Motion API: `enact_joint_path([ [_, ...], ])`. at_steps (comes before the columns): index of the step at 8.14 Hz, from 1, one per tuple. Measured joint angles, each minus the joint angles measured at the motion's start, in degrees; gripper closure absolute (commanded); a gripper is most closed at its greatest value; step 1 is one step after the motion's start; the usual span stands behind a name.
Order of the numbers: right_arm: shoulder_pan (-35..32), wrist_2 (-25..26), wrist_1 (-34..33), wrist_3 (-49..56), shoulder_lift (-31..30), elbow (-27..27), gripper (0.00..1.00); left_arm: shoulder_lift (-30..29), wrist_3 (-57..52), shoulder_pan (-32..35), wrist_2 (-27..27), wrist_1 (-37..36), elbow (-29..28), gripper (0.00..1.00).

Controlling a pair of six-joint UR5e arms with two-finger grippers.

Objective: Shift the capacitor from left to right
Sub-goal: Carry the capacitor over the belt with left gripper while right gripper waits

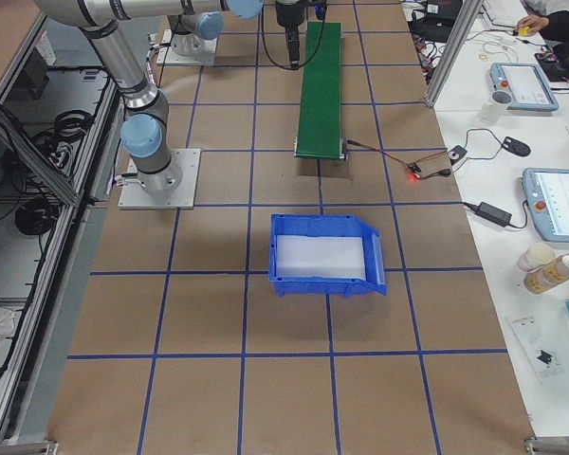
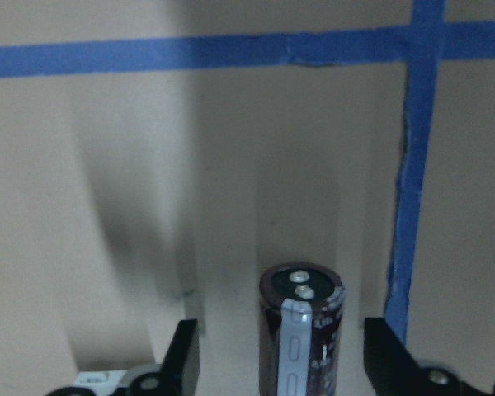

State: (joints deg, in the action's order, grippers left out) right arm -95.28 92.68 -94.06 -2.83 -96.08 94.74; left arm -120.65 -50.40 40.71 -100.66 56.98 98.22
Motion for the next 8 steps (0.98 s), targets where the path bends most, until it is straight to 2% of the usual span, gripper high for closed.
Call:
enact_joint_path([
  [1,0.0,0.4,-0.2,0.0,0.1,0.0,0.0,0.0,0.0,0.0,0.1,0.1,0.0,0.73],
  [2,0.0,1.8,-0.7,0.0,0.3,-0.1,0.0,0.1,0.0,0.0,0.1,0.3,0.0,0.9],
  [3,0.0,3.8,-1.3,0.0,0.9,-0.1,0.0,0.1,0.0,0.0,0.1,0.9,-0.1,0.99],
  [6,0.1,6.4,-7.8,-0.6,9.7,-0.3,0.0,2.0,0.4,0.1,-0.1,5.0,-0.6,1.0],
  [8,0.1,6.8,-13.8,-0.9,13.5,-0.2,0.0,6.4,3.7,1.6,2.4,11.8,-1.7,1.0],
])
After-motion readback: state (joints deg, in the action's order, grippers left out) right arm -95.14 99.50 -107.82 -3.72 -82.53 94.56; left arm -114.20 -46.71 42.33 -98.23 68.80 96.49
